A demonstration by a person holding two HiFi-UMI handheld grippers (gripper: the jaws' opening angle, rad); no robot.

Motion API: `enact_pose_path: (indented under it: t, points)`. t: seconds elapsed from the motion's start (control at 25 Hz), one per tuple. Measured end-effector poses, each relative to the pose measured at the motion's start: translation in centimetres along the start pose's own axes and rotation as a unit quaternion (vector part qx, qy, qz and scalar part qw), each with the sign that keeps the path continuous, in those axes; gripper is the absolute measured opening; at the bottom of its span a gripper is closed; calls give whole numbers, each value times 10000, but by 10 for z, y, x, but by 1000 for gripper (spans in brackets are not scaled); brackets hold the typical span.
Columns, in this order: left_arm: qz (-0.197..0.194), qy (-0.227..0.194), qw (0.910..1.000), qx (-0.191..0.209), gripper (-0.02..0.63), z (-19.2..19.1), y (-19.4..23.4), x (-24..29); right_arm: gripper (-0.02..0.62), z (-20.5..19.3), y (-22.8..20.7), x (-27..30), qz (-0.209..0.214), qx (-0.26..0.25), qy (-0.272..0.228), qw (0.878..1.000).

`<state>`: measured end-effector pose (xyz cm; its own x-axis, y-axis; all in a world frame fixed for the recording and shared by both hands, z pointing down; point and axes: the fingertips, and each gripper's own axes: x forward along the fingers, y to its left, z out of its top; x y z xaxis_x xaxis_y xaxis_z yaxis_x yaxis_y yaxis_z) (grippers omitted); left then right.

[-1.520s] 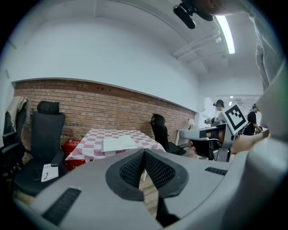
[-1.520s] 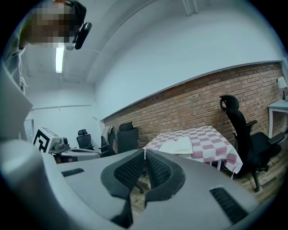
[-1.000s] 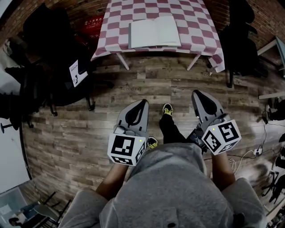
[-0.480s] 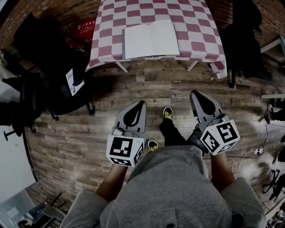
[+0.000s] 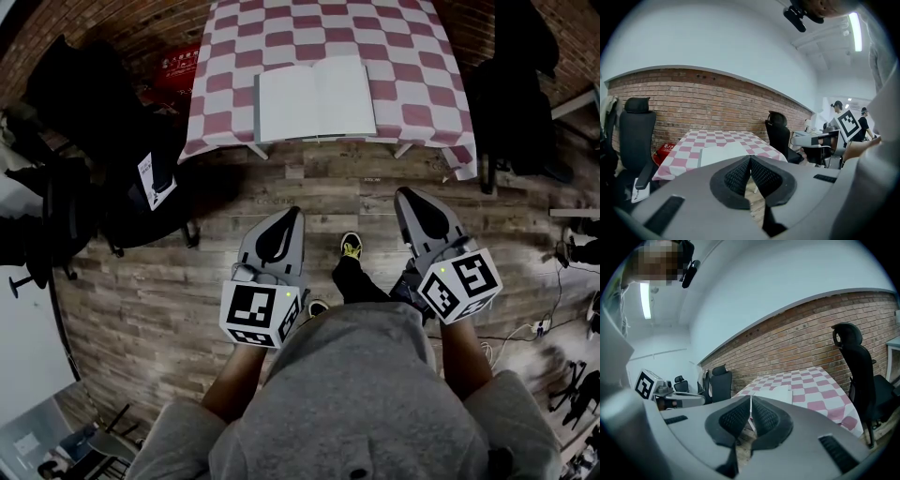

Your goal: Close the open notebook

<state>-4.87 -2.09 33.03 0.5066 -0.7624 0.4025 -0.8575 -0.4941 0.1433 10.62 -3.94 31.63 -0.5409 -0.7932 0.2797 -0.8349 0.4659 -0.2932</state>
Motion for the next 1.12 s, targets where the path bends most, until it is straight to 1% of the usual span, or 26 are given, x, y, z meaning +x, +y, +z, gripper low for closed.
enact_pose_path:
  t: [0.44, 0.88, 1.12]
  points:
    - [138, -15, 9999, 65, 11, 22, 5, 34, 32, 21, -33, 21, 99, 100, -99, 9999]
    - [393, -42, 9992, 58, 11, 36, 11, 64, 32, 34, -52, 47, 424, 133, -77, 9990]
    - [637, -86, 9979, 35, 11, 42, 23, 69, 32, 41, -56, 59, 623, 36, -74, 9980]
